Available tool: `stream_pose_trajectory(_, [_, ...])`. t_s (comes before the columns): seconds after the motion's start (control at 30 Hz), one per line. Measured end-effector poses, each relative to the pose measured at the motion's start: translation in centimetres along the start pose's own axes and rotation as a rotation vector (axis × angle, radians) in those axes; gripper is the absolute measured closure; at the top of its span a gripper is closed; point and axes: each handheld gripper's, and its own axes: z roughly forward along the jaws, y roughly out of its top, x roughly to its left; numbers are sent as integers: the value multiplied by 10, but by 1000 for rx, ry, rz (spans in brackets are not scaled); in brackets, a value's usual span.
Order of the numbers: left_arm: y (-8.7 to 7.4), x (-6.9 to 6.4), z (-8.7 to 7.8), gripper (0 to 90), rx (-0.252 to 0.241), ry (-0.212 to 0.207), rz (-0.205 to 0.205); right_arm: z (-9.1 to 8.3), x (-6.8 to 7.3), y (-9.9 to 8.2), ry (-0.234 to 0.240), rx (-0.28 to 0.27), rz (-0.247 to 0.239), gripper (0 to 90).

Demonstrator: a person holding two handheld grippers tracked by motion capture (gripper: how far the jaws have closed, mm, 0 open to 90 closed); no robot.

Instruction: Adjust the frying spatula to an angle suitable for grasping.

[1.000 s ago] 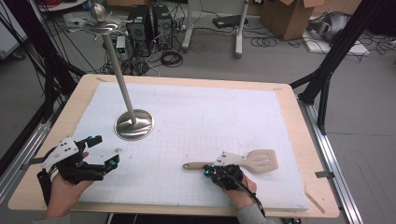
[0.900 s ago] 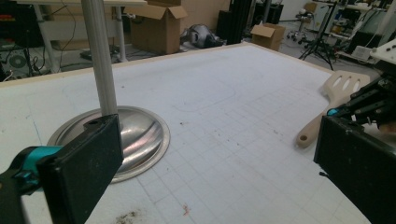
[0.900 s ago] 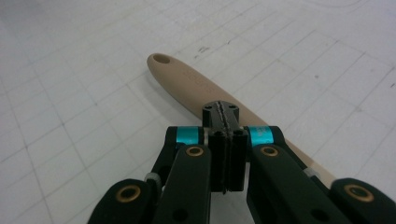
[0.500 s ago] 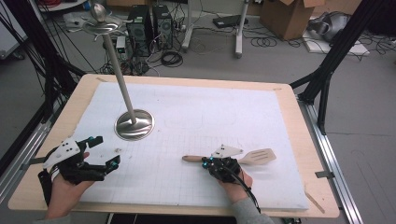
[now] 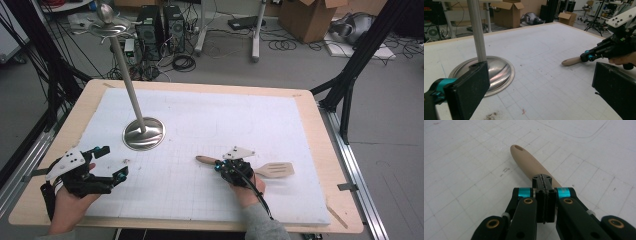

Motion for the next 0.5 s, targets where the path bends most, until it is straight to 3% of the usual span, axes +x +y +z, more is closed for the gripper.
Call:
stream_pose_trajectory(0.23, [0, 0, 0, 19, 2, -1, 0, 4, -7, 4, 17, 2, 43, 900])
stream_pose_trajectory(0.5, [0, 1, -2, 19, -3, 3, -3, 9, -10, 10, -2, 14, 70, 900])
